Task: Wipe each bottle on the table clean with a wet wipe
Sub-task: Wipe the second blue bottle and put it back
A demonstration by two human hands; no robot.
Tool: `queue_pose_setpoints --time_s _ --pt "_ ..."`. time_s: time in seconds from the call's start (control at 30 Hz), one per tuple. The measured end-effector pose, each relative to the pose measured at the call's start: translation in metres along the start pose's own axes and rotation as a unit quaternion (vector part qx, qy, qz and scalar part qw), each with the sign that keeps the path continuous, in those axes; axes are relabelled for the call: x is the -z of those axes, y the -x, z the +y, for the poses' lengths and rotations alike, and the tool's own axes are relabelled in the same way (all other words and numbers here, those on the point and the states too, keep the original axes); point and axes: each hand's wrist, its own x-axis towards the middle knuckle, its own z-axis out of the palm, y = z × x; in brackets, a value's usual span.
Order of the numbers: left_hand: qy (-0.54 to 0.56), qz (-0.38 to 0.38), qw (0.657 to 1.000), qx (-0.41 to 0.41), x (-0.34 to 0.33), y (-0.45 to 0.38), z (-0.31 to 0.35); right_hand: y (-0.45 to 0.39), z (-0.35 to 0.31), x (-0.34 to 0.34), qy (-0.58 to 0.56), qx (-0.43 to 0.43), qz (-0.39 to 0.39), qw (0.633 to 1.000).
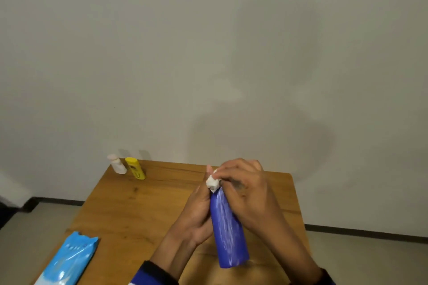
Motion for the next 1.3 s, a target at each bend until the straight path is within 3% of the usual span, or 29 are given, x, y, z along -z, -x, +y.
queue_pose_setpoints --time_s 0.17,0.3,0.47,0.57,0.67,0.8,0.93,1.03,1.2,1.3 --pt "0.045 -0.004 0.999 -0.025 0.024 0.024 0.048 0.017 -0.047 -0.049 0.035 0.036 -0.05 0.997" --pt "0.033 -0.031 0.997 -0.061 0.065 0.039 0.1 0.038 -0.083 -0.081 0.044 0.001 -0.119 0.992" --pt "0.004 -0.1 0.995 -0.026 0.084 0.06 0.127 -0.011 -0.113 -0.126 0.072 0.019 0.012 0.997" --pt "0.013 -0.087 0.996 -0.012 0.092 0.067 0.135 -0.023 -0.128 -0.144 0.115 0.025 0.028 0.993" --pt "0.024 -0.064 0.997 -0.038 0.106 0.067 0.154 0.012 -0.136 -0.162 0.134 0.066 -0.01 0.989" --pt "-0.001 -0.053 0.997 -0.061 0.119 0.07 0.17 0.049 -0.135 -0.167 0.135 0.058 -0.097 0.984" --pt "-0.017 -0.098 0.995 -0.02 0.103 0.079 0.155 0.002 -0.138 -0.157 0.142 0.033 0.006 0.989" --pt "0.002 -0.086 0.996 -0.019 0.089 0.082 0.153 -0.022 -0.146 -0.151 0.122 0.025 0.06 0.99" --pt "0.019 -0.02 0.996 -0.08 0.099 0.073 0.18 0.04 -0.144 -0.166 0.141 0.102 -0.031 0.984" --pt "0.003 0.0 0.997 -0.075 0.107 0.075 0.176 0.057 -0.141 -0.165 0.142 0.12 -0.074 0.98"
